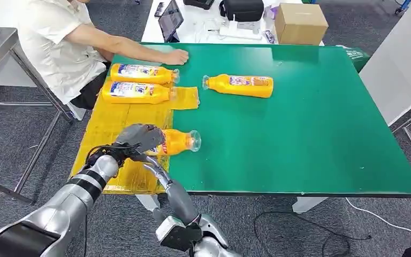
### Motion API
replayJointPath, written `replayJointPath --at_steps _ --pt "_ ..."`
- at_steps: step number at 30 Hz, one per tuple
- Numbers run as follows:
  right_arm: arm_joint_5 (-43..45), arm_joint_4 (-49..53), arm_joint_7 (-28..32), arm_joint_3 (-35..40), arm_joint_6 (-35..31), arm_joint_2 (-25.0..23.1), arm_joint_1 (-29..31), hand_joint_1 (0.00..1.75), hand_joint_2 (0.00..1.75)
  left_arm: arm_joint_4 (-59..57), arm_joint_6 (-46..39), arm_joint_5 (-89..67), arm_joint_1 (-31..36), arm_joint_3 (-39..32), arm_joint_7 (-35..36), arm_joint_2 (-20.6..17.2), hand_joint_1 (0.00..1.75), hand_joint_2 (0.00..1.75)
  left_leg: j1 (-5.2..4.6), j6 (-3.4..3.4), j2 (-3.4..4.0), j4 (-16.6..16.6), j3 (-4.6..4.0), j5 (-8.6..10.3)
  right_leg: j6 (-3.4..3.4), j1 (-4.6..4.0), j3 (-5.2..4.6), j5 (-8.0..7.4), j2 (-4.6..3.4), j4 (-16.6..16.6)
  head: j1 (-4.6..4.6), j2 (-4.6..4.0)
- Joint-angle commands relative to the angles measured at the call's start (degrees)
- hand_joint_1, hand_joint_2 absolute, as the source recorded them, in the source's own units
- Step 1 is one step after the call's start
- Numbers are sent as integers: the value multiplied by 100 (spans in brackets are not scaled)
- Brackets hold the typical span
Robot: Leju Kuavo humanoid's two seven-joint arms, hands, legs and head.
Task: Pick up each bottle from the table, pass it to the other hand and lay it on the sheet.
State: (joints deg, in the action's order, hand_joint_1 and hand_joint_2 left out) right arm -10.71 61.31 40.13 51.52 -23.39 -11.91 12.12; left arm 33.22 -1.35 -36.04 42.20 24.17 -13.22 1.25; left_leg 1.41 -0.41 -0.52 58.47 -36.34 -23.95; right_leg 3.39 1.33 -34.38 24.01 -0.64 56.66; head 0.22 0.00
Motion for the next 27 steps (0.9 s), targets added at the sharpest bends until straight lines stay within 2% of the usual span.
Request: replayJointPath --at_steps 1,4,5,6,7,11,13,14,20,24,26,27 --pt "52 -215 -13 116 42 201 185 0 0 -731 142 31 327 254 -37 123 35 175 1 14 2 -5 33 -8 -15 -6 37 7 10 -10 2 0" --pt "52 -215 -13 116 42 201 185 0 0 -731 142 31 327 254 -37 123 35 175 -1 8 3 -4 17 -2 -9 -2 19 2 4 -6 2 0" --pt "75 -222 -13 108 65 189 186 0 0 -713 166 -52 336 341 -48 95 0 175 0 7 2 -4 15 -2 -9 -3 18 1 4 -6 2 0" --pt "74 -224 -13 107 64 194 183 0 0 -708 166 -111 333 399 -52 80 0 175 2 17 5 -8 45 -9 -23 -10 51 7 11 -13 2 0" --pt "80 -240 -13 102 77 192 182 0 0 -703 168 -148 326 437 -56 73 0 175 1 9 2 -5 22 -4 -12 -5 26 3 7 -7 0 0" --pt "61 -368 -13 25 101 174 149 0 0 -495 -54 -385 103 630 74 34 0 175 -1 9 4 -8 24 -4 -10 -3 26 3 3 -9 0 0" --pt "68 -370 -13 -19 99 183 121 0 0 -376 15 -261 -22 537 79 0 0 175 -1 17 6 -15 51 -12 -21 -7 55 10 8 -19 2 0" --pt "72 -367 -13 -60 104 192 104 0 0 -208 27 -239 -132 530 61 -76 0 175 -3 10 7 -9 24 -5 -9 -1 26 3 0 -10 0 0" --pt "39 -375 -13 -160 62 207 56 0 0 343 -95 -55 -506 359 -24 -234 0 175 -4 7 10 -7 18 -3 -8 1 20 1 -4 -6 0 0" --pt "-11 -317 -13 -238 -1 229 -17 0 0 1212 -688 282 -1051 -76 -190 -275 0 175 -4 11 18 -15 39 -8 -16 -2 38 3 -8 -13 2 0" --pt "-20 -221 -13 -251 14 241 -78 0 0 1973 -1164 636 -1594 -500 -217 -130 0 175 -4 7 15 -10 20 -5 -8 1 19 0 -10 -9 0 0" --pt "-39 -185 -13 -236 21 247 -88 0 0 2136 -1252 801 -1718 -639 -262 -53 0 175 -4 12 18 -12 37 -11 -15 -2 36 5 -9 -13 0 0"
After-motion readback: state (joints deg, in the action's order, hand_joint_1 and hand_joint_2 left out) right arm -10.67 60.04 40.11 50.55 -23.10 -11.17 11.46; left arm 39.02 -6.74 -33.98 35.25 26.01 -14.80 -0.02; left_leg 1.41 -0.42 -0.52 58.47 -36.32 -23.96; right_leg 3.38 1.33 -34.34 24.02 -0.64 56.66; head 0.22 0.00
